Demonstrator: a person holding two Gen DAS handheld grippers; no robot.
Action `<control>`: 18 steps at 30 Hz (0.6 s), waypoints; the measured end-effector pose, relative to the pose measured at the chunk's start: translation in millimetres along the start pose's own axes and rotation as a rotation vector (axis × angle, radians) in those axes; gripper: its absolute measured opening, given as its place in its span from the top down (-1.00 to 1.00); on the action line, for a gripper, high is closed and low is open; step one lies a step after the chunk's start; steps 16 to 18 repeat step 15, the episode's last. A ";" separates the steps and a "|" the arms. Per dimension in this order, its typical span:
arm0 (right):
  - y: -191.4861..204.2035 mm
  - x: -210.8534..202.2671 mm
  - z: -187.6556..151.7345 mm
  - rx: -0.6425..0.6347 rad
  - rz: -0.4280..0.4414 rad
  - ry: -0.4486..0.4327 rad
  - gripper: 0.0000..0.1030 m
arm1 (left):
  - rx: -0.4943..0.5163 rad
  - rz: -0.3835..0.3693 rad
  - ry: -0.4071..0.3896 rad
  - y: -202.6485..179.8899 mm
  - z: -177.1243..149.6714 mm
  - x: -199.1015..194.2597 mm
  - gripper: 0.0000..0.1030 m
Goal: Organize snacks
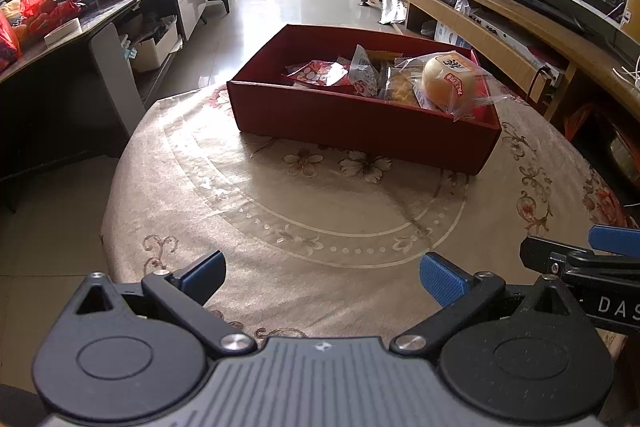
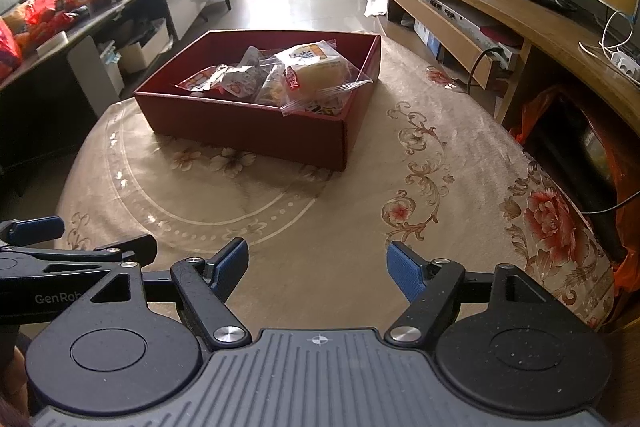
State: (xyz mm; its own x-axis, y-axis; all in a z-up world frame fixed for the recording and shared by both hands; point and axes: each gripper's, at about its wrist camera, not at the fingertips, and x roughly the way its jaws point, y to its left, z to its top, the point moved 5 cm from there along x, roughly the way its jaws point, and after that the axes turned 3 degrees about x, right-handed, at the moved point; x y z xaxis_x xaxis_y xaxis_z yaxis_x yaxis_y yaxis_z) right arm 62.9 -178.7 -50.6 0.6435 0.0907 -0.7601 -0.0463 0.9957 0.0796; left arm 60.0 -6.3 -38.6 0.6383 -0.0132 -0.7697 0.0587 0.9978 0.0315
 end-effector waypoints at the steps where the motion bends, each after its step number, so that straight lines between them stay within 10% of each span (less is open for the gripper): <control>1: 0.2 0.2 -0.2 -0.001 0.001 0.001 -0.59 | 0.000 0.001 0.000 0.1 -0.1 -0.1 -1.00; 18: 1.3 1.0 -0.9 -0.008 0.006 0.005 -0.59 | -0.004 0.004 0.004 2.0 -1.9 -0.1 -1.00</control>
